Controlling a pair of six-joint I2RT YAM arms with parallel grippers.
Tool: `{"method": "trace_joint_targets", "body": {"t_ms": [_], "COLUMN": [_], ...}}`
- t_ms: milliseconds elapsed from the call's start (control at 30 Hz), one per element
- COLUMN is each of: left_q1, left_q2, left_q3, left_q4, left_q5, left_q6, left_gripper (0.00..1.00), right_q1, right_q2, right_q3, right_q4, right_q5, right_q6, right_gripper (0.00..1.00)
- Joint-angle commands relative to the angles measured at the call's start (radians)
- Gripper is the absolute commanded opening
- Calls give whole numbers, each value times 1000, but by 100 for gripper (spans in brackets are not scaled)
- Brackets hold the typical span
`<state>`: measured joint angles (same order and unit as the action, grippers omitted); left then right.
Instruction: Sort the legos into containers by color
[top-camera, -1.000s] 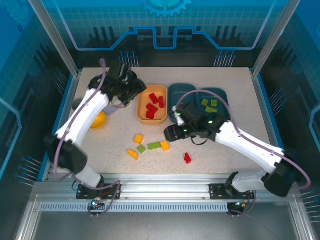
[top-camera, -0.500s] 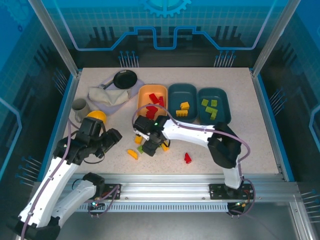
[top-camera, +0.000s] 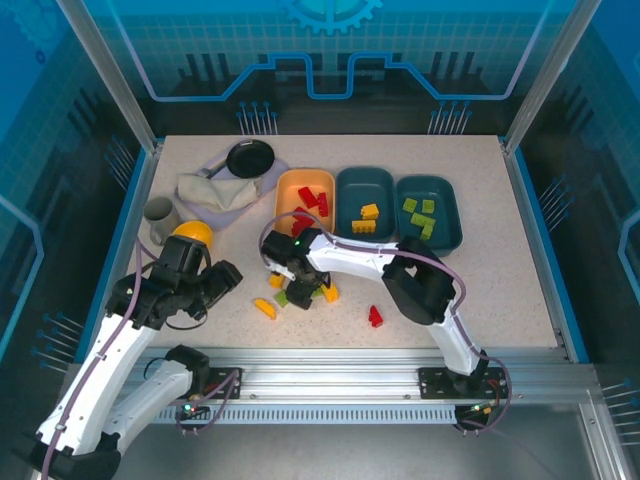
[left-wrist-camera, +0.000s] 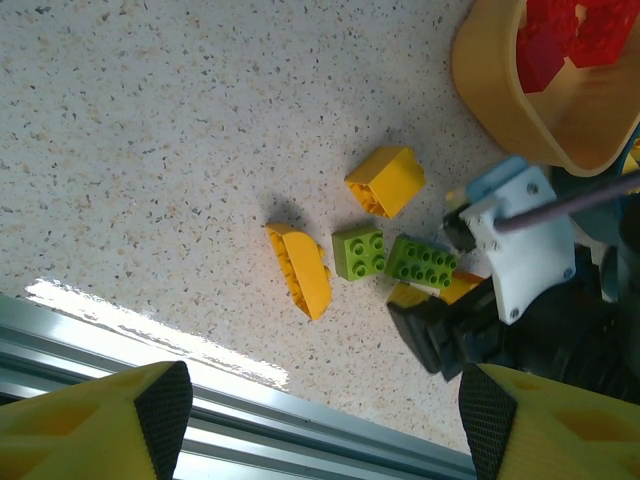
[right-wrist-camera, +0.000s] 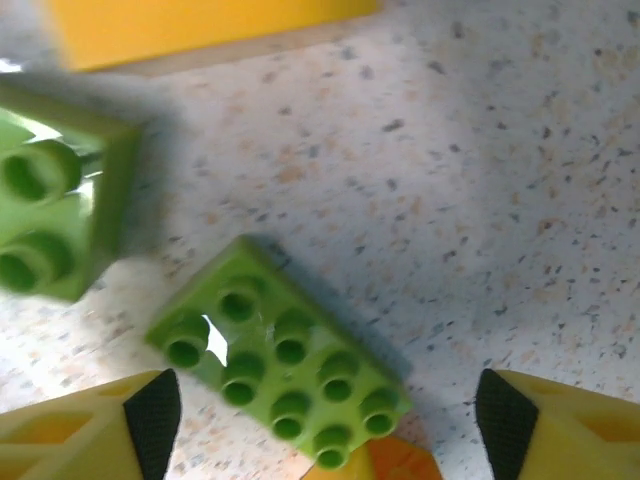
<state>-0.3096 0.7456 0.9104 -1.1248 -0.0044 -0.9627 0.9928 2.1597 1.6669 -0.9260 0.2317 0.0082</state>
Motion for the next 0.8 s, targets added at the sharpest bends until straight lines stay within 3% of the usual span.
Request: {"method": "trace_joint_targets", "body": {"t_ms": [0,400,767], "left_q1": [1,1,0], "left_q2": [6,29,20], "left_q3": [37,44,9], "left_q4": [-18,5,71], "left_q5": [-4,1,42], "left_q6": [22,17,25], "left_gripper": [75,75,75], "right_q1": [-39,-99,-77], "right_q2": [45,100,35], "right_q3": [54,105,50], "right_q4": [-38,-65,-8], "right_q5": [-17,-53,-2], "right_q6": [5,50,119], "right_gripper": [73,48,34]}}
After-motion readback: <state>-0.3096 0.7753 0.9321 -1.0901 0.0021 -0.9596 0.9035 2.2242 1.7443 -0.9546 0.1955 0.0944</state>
